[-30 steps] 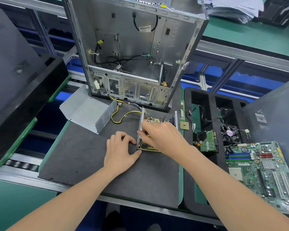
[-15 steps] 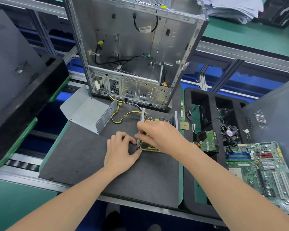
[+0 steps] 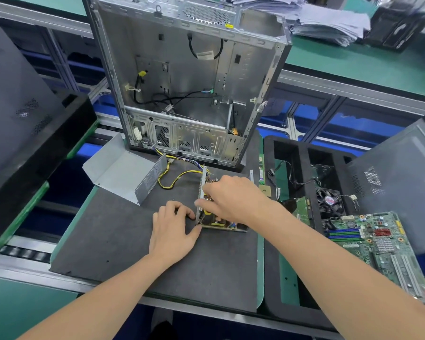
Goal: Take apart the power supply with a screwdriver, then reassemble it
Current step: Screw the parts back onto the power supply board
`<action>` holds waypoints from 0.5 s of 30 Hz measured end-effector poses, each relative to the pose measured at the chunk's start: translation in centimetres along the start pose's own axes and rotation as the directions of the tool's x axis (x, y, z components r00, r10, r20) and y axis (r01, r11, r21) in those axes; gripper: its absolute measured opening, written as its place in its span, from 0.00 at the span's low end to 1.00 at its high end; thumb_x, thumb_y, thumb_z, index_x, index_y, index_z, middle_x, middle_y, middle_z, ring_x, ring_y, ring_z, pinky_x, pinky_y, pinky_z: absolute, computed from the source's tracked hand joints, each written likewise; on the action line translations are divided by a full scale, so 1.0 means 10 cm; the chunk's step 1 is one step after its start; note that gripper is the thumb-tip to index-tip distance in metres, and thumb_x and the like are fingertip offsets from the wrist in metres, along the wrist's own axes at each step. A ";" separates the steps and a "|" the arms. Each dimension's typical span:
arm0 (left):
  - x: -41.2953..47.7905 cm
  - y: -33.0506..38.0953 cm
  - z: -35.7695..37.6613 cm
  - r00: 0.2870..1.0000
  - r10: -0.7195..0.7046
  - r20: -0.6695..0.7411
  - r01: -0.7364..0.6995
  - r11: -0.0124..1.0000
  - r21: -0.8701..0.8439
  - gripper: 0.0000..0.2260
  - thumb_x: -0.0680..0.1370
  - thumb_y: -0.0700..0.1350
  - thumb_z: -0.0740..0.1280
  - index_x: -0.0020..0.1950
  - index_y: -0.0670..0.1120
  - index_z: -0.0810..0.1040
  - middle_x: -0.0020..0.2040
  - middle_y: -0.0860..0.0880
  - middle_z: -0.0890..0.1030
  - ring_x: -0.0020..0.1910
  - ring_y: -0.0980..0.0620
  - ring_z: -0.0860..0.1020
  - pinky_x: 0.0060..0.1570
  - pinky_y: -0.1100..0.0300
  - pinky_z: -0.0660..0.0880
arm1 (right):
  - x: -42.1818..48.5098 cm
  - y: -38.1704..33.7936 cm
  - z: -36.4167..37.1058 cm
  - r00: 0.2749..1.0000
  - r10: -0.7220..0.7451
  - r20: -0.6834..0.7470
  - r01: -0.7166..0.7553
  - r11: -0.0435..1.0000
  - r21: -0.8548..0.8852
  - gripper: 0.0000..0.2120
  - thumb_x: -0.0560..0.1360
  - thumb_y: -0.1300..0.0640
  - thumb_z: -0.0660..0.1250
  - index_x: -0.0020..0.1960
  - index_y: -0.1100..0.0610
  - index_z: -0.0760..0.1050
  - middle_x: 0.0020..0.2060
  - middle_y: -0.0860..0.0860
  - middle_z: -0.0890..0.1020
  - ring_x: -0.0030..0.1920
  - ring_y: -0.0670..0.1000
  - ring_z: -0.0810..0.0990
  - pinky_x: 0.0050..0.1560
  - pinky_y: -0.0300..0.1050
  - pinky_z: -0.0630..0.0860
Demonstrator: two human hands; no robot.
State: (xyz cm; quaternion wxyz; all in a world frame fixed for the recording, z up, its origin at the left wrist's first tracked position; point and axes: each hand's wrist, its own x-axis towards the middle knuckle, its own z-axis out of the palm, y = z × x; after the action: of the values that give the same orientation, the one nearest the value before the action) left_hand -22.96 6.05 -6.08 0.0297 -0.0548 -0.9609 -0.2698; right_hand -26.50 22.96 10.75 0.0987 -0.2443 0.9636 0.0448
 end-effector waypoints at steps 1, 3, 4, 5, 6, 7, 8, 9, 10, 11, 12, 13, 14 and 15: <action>0.00 0.00 0.00 1.000 0.002 -0.003 -0.002 1.000 0.010 0.12 0.74 0.61 0.70 0.52 0.57 0.76 0.55 0.56 0.67 0.54 0.50 0.68 0.56 0.54 0.65 | -0.01 0.01 -0.01 1.000 -0.008 0.008 0.007 0.999 0.048 0.17 0.84 0.39 0.57 0.50 0.52 0.63 0.33 0.49 0.66 0.38 0.60 0.70 0.38 0.52 0.66; 0.00 0.02 0.00 1.000 0.004 -0.002 -0.004 1.000 0.029 0.11 0.74 0.61 0.69 0.51 0.57 0.74 0.55 0.55 0.67 0.53 0.50 0.68 0.55 0.53 0.65 | -0.01 0.04 -0.03 0.998 -0.044 0.054 0.034 0.986 0.165 0.13 0.81 0.45 0.59 0.52 0.52 0.59 0.34 0.53 0.72 0.38 0.61 0.74 0.35 0.52 0.68; 0.00 0.02 0.00 1.000 0.003 0.001 -0.003 0.999 0.035 0.11 0.74 0.61 0.69 0.51 0.58 0.74 0.55 0.56 0.67 0.52 0.50 0.68 0.55 0.53 0.65 | 0.00 0.04 -0.05 0.994 -0.069 0.085 0.049 0.976 0.211 0.11 0.81 0.49 0.60 0.52 0.53 0.59 0.37 0.55 0.75 0.38 0.62 0.76 0.35 0.53 0.71; 0.01 0.02 0.00 1.000 0.003 0.004 -0.003 0.999 0.039 0.11 0.74 0.61 0.69 0.50 0.58 0.73 0.55 0.56 0.67 0.52 0.50 0.68 0.55 0.54 0.65 | 0.00 0.04 -0.07 0.990 -0.088 0.111 0.059 0.968 0.242 0.10 0.82 0.51 0.59 0.53 0.54 0.59 0.39 0.56 0.77 0.40 0.62 0.77 0.37 0.54 0.73; 0.01 0.02 0.00 1.000 0.001 0.010 -0.001 0.999 0.043 0.11 0.74 0.61 0.68 0.50 0.58 0.72 0.55 0.56 0.67 0.53 0.50 0.68 0.54 0.54 0.64 | 0.02 0.02 -0.07 0.988 -0.095 0.126 0.060 0.965 0.253 0.10 0.83 0.51 0.59 0.54 0.55 0.60 0.40 0.56 0.76 0.40 0.62 0.77 0.38 0.54 0.74; 0.01 0.02 0.00 1.000 -0.001 0.018 0.000 0.999 0.048 0.11 0.74 0.62 0.67 0.50 0.58 0.72 0.55 0.56 0.67 0.53 0.50 0.67 0.54 0.54 0.64 | 0.03 -0.01 -0.06 0.988 -0.088 0.125 0.056 0.969 0.243 0.11 0.85 0.49 0.58 0.54 0.55 0.60 0.39 0.55 0.75 0.41 0.62 0.76 0.37 0.54 0.73; 0.01 0.02 0.00 1.000 -0.003 0.024 0.002 0.999 0.054 0.11 0.74 0.62 0.67 0.50 0.58 0.71 0.55 0.56 0.67 0.53 0.50 0.67 0.54 0.54 0.63 | 0.05 -0.05 -0.06 0.991 -0.070 0.110 0.046 0.977 0.208 0.14 0.86 0.46 0.58 0.54 0.56 0.61 0.38 0.55 0.74 0.41 0.62 0.76 0.36 0.53 0.71; 0.02 0.02 0.00 1.000 -0.004 0.027 0.002 0.998 0.057 0.11 0.74 0.62 0.67 0.50 0.58 0.71 0.55 0.56 0.66 0.53 0.50 0.67 0.54 0.54 0.63 | 0.06 -0.09 -0.04 0.995 -0.050 0.082 0.037 0.989 0.145 0.16 0.86 0.42 0.57 0.54 0.56 0.63 0.39 0.55 0.76 0.41 0.63 0.78 0.37 0.52 0.69; 0.01 0.02 0.00 1.000 -0.003 0.027 0.001 0.998 0.058 0.11 0.74 0.61 0.67 0.49 0.58 0.70 0.54 0.56 0.66 0.52 0.50 0.67 0.53 0.54 0.63 | 0.07 -0.12 -0.01 0.999 -0.032 0.037 0.030 0.998 0.058 0.20 0.86 0.39 0.55 0.55 0.57 0.67 0.41 0.56 0.79 0.43 0.64 0.80 0.38 0.52 0.68; 0.01 0.03 0.01 1.000 -0.002 0.023 0.001 0.998 0.062 0.11 0.74 0.61 0.67 0.49 0.58 0.69 0.53 0.56 0.65 0.52 0.49 0.66 0.53 0.54 0.63 | 0.07 -0.14 0.02 1.000 -0.023 -0.016 0.023 0.999 -0.026 0.24 0.85 0.36 0.53 0.56 0.58 0.70 0.44 0.58 0.82 0.45 0.64 0.82 0.39 0.51 0.67; 0.01 0.03 0.00 1.000 -0.002 0.021 0.001 0.998 0.067 0.11 0.74 0.60 0.67 0.49 0.59 0.68 0.53 0.56 0.64 0.51 0.49 0.66 0.52 0.54 0.62 | 0.07 -0.14 0.04 0.998 -0.020 -0.061 0.015 0.997 -0.069 0.28 0.85 0.33 0.51 0.56 0.58 0.73 0.45 0.58 0.83 0.46 0.64 0.82 0.39 0.52 0.66; 0.00 0.03 0.00 1.000 -0.003 0.022 0.001 0.997 0.071 0.11 0.74 0.60 0.67 0.49 0.59 0.67 0.52 0.56 0.64 0.51 0.49 0.66 0.52 0.54 0.62 | 0.07 -0.13 0.04 0.996 -0.016 -0.085 0.011 0.998 -0.063 0.29 0.84 0.32 0.50 0.56 0.57 0.74 0.45 0.58 0.83 0.46 0.64 0.82 0.40 0.52 0.66; 0.00 0.03 -0.01 1.000 -0.003 0.027 0.001 0.997 0.074 0.12 0.74 0.60 0.67 0.49 0.59 0.66 0.52 0.56 0.64 0.51 0.49 0.66 0.52 0.54 0.63 | 0.06 -0.11 0.02 0.996 -0.010 -0.086 0.009 1.000 -0.021 0.28 0.84 0.33 0.50 0.57 0.57 0.73 0.44 0.57 0.82 0.45 0.64 0.81 0.40 0.52 0.65; 0.00 0.03 -0.01 0.999 -0.003 0.033 0.000 0.997 0.077 0.12 0.74 0.60 0.66 0.49 0.60 0.65 0.53 0.56 0.65 0.51 0.49 0.66 0.53 0.54 0.63 | 0.04 -0.08 0.00 0.998 -0.007 -0.065 0.010 0.999 0.036 0.25 0.84 0.35 0.51 0.58 0.56 0.70 0.40 0.54 0.80 0.43 0.64 0.79 0.39 0.53 0.65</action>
State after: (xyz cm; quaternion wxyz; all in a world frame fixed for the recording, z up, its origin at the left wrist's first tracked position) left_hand -22.94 6.25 -5.85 0.0157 -0.0573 -0.9709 -0.2318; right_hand -26.49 22.10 10.60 0.0719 -0.2480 0.9659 0.0187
